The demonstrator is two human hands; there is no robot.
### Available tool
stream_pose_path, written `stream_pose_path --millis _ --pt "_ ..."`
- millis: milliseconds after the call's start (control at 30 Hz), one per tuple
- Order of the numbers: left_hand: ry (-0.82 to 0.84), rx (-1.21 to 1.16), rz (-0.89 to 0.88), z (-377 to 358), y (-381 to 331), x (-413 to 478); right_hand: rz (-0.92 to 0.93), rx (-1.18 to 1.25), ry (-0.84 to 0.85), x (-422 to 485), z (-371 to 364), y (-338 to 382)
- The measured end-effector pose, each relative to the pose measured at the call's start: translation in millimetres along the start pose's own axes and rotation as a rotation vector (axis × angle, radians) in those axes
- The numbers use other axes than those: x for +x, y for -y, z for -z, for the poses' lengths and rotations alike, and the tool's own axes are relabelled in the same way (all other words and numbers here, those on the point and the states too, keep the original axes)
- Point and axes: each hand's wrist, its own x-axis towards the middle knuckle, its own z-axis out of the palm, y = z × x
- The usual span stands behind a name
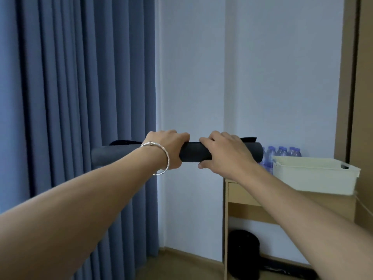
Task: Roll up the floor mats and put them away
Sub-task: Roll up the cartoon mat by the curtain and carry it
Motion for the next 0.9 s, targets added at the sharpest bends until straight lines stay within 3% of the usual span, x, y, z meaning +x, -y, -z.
stream_pose_path --millis 100,267,333,433,533,700,900 --pt "0.056 -0.099 0.028 -21 -11 -1 0.038 0.062 0.041 -13 -17 -6" --pt "0.085 -0.546 0.230 -44 -33 6 0.061 0.146 -0.203 -34 -34 -18" --pt "0.060 -0.793 0.341 -57 -43 13 0.022 0.189 -0.118 -38 -43 -19" --pt "0.056 -1.289 0.593 -85 -59 25 -0.084 0.354 0.146 -38 -75 -19" --pt "0.079 -1.655 0.864 -130 -75 36 -0.183 0.476 0.189 -37 -125 -23" --pt "0.174 -1.821 1.148 -243 -105 57 -0.195 0.311 0.283 -34 -230 -47" --pt "0.358 -1.735 1.384 -431 -135 67 -0.163 0.204 0.482 -39 -399 -72"
